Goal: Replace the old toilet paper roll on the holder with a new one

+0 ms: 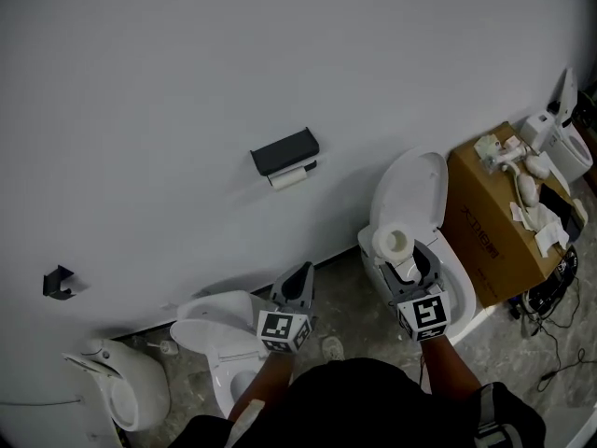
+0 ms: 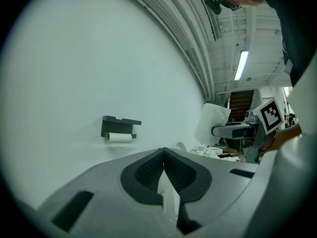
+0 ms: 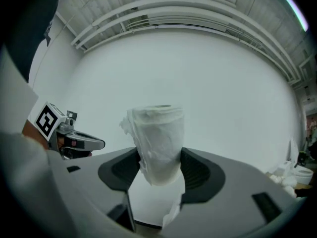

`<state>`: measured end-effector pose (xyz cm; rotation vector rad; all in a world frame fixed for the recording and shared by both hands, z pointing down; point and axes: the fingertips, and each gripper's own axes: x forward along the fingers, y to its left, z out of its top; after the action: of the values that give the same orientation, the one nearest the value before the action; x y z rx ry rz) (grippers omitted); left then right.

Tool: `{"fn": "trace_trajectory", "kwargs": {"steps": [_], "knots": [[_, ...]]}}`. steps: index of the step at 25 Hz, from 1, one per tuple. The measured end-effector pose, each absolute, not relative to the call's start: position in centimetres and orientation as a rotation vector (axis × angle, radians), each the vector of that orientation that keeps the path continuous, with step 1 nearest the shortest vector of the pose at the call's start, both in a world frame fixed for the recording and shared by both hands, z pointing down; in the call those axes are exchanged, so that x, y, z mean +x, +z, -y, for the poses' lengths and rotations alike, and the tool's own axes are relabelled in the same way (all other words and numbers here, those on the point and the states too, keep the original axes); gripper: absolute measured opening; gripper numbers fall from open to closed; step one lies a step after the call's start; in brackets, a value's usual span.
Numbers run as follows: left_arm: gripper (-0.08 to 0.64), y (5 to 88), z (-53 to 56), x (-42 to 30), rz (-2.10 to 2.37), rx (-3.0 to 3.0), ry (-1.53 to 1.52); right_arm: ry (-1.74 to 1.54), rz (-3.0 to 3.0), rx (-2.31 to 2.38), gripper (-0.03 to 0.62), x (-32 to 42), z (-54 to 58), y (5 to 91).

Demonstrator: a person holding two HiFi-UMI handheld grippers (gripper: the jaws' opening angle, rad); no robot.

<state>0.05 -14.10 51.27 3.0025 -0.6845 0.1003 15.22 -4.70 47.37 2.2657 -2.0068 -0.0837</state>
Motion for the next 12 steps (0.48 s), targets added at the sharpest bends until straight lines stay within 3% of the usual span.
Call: {"fn": "trace_trajectory", "kwargs": {"steps": [12], "knots": [[0.0, 50.5, 22.2, -2.3, 0.677, 3.009, 0.071, -0.073, 2.072, 2.239, 0.25, 12.4, 14.6, 45.8]]}}
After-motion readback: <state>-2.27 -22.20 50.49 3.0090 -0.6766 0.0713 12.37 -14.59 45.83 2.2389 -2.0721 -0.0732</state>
